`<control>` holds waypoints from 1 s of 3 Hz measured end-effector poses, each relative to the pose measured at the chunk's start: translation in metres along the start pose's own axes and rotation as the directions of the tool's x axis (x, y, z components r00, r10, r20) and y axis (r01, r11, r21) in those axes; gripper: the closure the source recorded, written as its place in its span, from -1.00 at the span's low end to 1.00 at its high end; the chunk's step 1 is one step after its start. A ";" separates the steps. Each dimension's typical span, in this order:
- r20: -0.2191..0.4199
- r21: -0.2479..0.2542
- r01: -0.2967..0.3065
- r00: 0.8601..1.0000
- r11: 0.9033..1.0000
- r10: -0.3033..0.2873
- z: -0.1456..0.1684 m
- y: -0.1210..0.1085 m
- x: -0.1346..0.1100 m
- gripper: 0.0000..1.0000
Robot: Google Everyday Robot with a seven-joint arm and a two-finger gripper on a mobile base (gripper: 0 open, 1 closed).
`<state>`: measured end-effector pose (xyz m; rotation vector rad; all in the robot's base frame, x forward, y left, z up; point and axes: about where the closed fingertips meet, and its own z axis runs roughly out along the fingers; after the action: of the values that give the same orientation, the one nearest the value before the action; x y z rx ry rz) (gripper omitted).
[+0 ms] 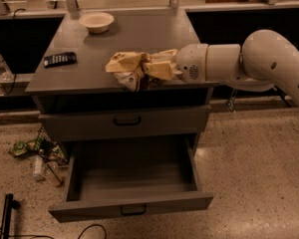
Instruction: Place brown chip bag into middle drawer
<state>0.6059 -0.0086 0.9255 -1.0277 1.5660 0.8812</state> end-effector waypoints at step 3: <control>-0.132 -0.069 -0.415 0.905 0.907 0.404 0.032 0.163 0.113 1.00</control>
Offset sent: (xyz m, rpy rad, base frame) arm -0.1881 0.0751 -0.1330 0.0533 0.5487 -0.0221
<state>0.4526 0.0606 0.8154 -0.8366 1.8933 1.2113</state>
